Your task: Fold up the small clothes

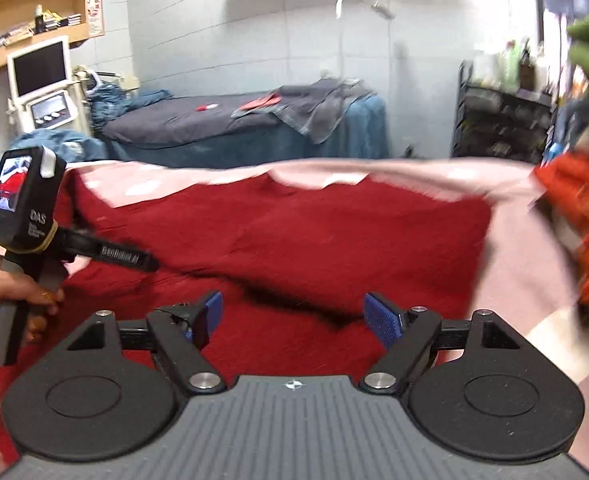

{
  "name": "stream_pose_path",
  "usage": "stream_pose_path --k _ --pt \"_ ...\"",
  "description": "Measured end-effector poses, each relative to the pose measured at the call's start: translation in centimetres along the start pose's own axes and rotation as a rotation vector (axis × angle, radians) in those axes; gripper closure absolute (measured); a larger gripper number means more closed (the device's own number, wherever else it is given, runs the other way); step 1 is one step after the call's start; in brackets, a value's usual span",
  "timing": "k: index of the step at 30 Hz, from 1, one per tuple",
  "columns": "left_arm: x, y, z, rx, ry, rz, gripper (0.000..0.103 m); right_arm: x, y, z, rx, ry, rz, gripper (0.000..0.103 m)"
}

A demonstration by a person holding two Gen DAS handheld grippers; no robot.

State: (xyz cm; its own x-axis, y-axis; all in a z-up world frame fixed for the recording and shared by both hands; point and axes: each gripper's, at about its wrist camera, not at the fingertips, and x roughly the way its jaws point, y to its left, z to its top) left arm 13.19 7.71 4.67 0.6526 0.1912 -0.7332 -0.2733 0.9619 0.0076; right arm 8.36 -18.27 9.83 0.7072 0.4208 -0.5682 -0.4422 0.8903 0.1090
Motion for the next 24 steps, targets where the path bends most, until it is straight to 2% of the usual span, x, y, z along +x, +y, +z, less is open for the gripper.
stream_pose_path --k 4,8,10,12,14,16,19,24 --pt "-3.9 5.2 -1.5 -0.221 -0.065 -0.037 0.0 1.1 1.8 -1.6 -0.016 0.053 0.033 0.0" --pt "-6.7 9.8 -3.2 -0.371 -0.147 0.081 0.0 1.9 2.4 -2.9 -0.047 0.101 0.032 0.0" --pt "-7.1 12.3 -4.4 -0.472 -0.16 0.101 0.0 2.0 2.2 -3.6 -0.041 0.108 0.033 0.0" --pt "-6.9 14.6 -5.8 -0.58 -0.133 0.087 0.004 1.7 1.9 -3.9 -0.032 0.091 0.042 0.0" --pt "-6.6 16.2 -7.1 -0.675 -0.107 0.072 0.021 1.5 1.9 -4.2 -0.032 0.088 0.045 0.0" --pt "-6.4 17.5 -8.3 -0.756 -0.097 0.052 0.023 1.6 2.0 -4.2 -0.041 0.087 0.044 0.0" --pt "-6.1 18.1 -9.8 -0.792 -0.084 0.042 0.024 1.8 2.3 -4.4 -0.066 0.087 0.037 0.0" --pt "-5.4 17.6 -10.2 -0.774 -0.13 0.054 0.02 1.8 2.3 -4.4 -0.077 0.089 0.035 0.0"
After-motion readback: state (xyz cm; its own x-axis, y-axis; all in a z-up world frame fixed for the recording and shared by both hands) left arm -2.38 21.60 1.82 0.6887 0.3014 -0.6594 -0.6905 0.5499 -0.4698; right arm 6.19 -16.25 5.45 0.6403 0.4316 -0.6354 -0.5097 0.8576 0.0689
